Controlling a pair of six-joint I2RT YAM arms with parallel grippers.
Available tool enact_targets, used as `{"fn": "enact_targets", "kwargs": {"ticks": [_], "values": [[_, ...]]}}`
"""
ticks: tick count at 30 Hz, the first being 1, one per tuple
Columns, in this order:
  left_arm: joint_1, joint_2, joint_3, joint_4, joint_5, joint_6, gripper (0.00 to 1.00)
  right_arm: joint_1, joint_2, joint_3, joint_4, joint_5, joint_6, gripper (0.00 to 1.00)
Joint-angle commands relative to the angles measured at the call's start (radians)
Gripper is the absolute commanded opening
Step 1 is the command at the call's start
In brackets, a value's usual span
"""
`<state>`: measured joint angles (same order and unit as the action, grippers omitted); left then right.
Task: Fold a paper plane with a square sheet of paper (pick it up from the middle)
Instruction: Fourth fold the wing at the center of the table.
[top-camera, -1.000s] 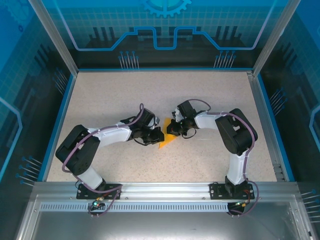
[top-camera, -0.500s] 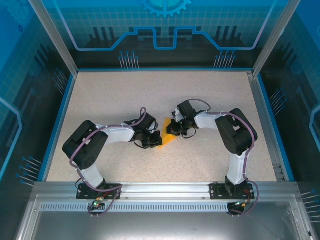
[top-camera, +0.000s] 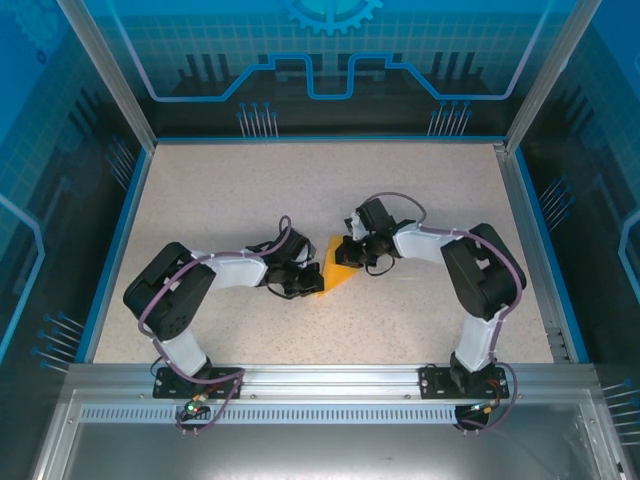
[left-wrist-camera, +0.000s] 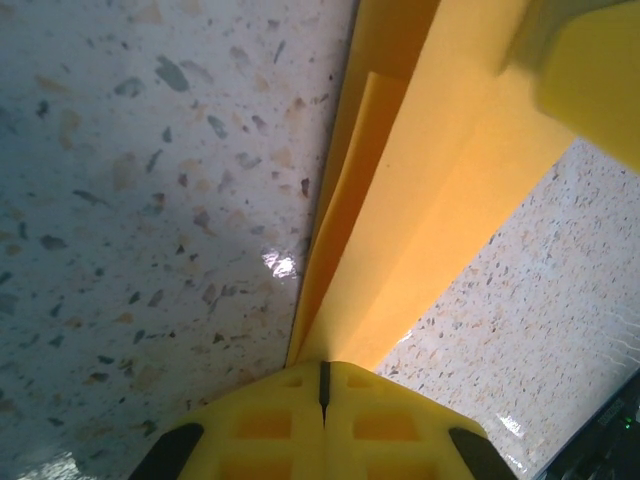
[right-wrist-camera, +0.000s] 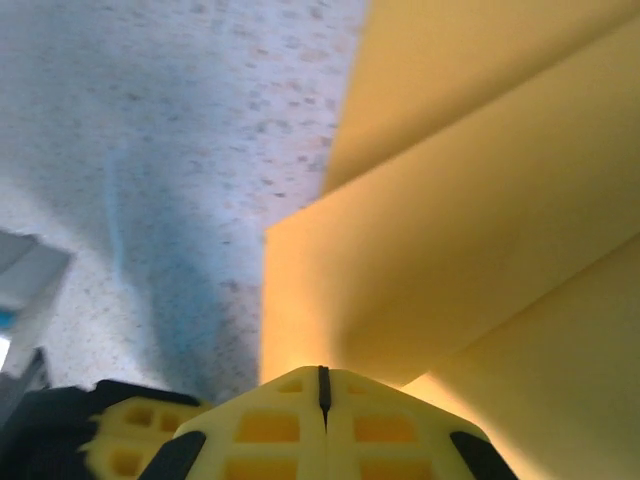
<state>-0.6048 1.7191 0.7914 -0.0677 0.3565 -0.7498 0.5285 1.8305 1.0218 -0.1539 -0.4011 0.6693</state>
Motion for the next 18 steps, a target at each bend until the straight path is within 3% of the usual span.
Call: {"fn": "enact_targets", "kwargs": {"ticks": [1, 18], "values": [[0.004, 0.022, -0.048, -0.064, -0.035, 0.019, 0.0, 0.045, -0.045, -0.024, 0.01, -0.009, -0.02, 0.02], [0.004, 0.012, -0.059, -0.045, -0.028, 0.007, 0.0, 0.107, 0.053, -0.045, 0.024, -0.031, 0.014, 0.02]]}}
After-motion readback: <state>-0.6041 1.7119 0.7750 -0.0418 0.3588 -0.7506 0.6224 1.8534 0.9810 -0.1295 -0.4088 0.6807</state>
